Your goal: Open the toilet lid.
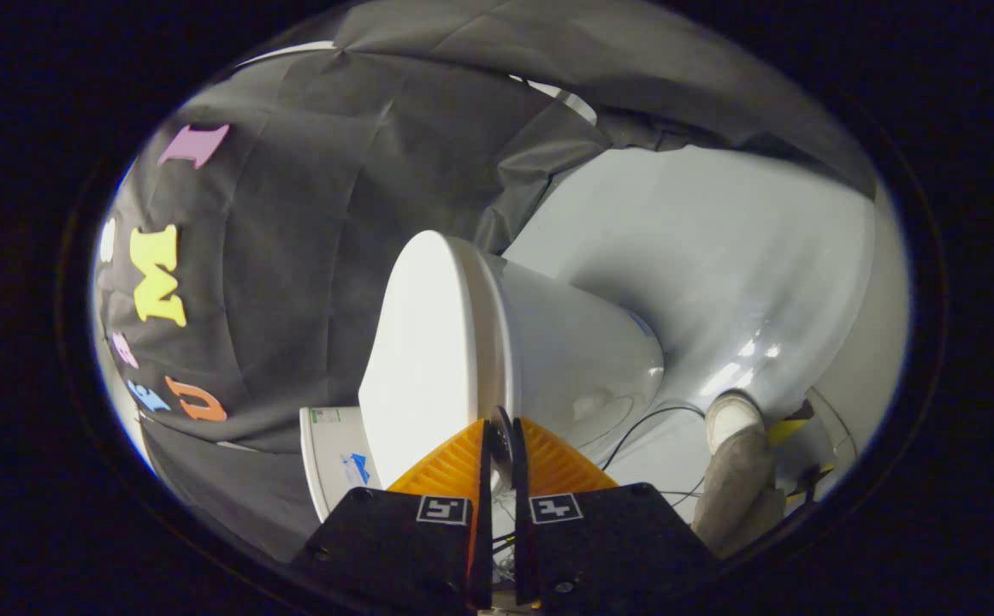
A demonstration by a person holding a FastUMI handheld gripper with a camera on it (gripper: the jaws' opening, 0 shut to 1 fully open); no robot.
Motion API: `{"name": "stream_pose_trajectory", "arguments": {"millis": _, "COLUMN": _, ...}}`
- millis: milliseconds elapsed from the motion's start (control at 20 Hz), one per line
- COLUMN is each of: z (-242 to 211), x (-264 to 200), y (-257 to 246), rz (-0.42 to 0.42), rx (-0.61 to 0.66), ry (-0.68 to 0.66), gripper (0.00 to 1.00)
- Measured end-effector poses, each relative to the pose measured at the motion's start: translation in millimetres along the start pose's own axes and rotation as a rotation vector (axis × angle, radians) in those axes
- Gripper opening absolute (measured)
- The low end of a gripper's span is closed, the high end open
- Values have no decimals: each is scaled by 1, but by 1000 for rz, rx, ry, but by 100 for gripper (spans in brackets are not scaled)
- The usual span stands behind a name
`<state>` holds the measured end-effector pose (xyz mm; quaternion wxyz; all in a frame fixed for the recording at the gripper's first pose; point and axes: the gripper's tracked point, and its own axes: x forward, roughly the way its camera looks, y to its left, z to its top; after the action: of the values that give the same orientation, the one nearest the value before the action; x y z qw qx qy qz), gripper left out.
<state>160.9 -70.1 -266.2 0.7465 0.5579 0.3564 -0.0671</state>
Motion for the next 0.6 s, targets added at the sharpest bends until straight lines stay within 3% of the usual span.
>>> {"name": "stream_pose_trajectory", "arguments": {"millis": 600, "z": 0, "x": -36, "y": 60, "rz": 11, "rx": -67, "ry": -53, "gripper": 8}}
